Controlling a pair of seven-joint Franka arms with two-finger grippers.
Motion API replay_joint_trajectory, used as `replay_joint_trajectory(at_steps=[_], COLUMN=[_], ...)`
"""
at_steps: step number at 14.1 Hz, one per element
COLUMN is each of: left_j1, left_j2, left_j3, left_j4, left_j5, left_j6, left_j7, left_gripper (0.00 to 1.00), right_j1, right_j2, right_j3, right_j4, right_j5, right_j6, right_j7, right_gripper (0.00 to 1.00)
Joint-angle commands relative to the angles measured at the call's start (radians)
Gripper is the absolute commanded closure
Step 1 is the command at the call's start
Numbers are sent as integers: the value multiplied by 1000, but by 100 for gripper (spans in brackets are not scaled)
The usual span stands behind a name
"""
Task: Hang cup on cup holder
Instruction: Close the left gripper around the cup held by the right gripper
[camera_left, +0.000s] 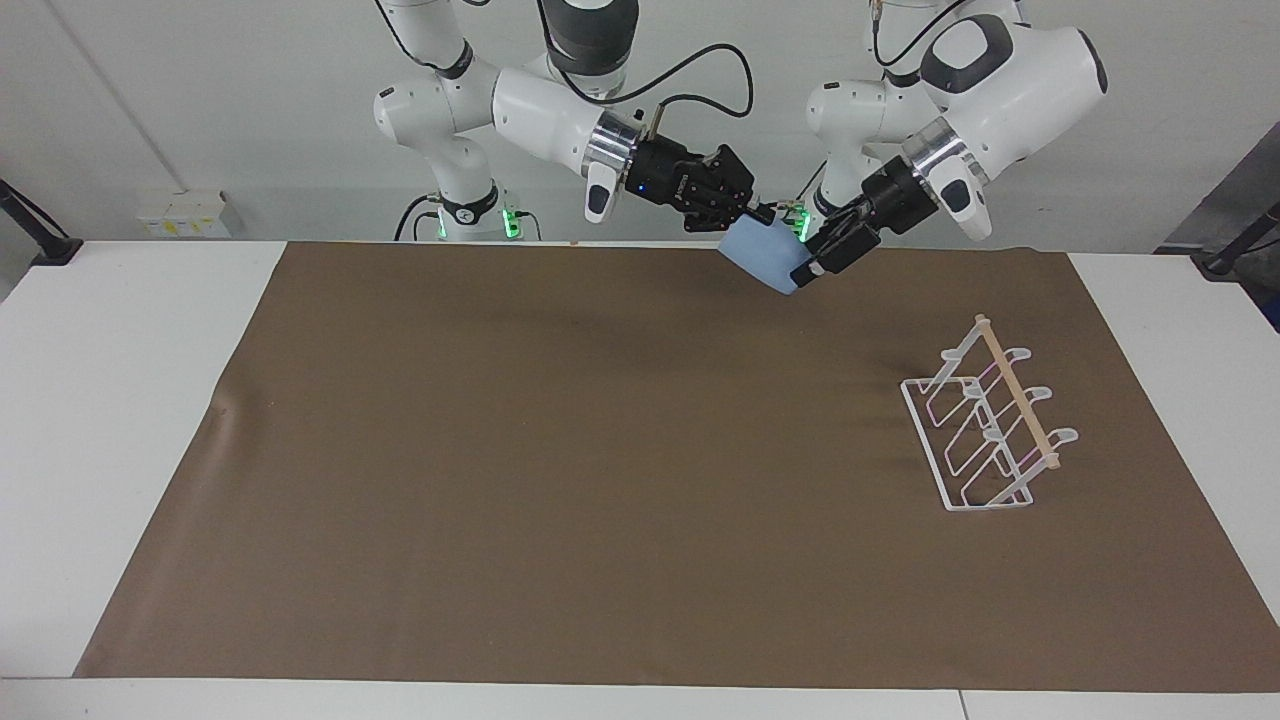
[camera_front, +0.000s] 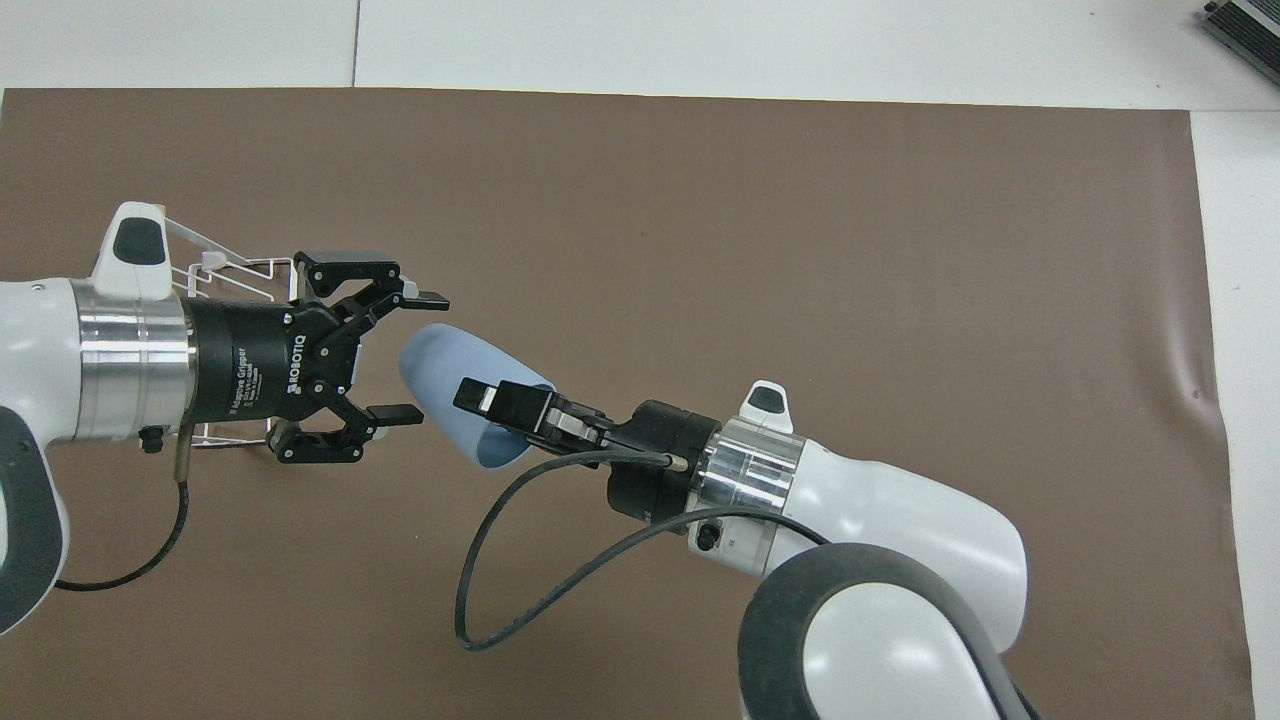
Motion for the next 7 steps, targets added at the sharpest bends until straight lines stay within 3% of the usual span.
replay_joint_trajectory(at_steps=[1, 6, 7], left_j1=[-30, -48, -48], left_j2=[15, 15, 15], left_j3=[11, 11, 11], left_j4=[10, 7, 6], left_j5=[-17, -18, -20], left_j6=[24, 34, 34], left_j7=[14, 14, 14], left_gripper=[0, 0, 8], right_j1=[-8, -6, -6], right_j2=[-7, -7, -7], right_j3=[12, 14, 14], right_j4=[-1, -1, -2], right_j5=[22, 19, 19], right_j6=[21, 29, 29], right_j7=[9, 9, 9], right_gripper=[100, 100, 100])
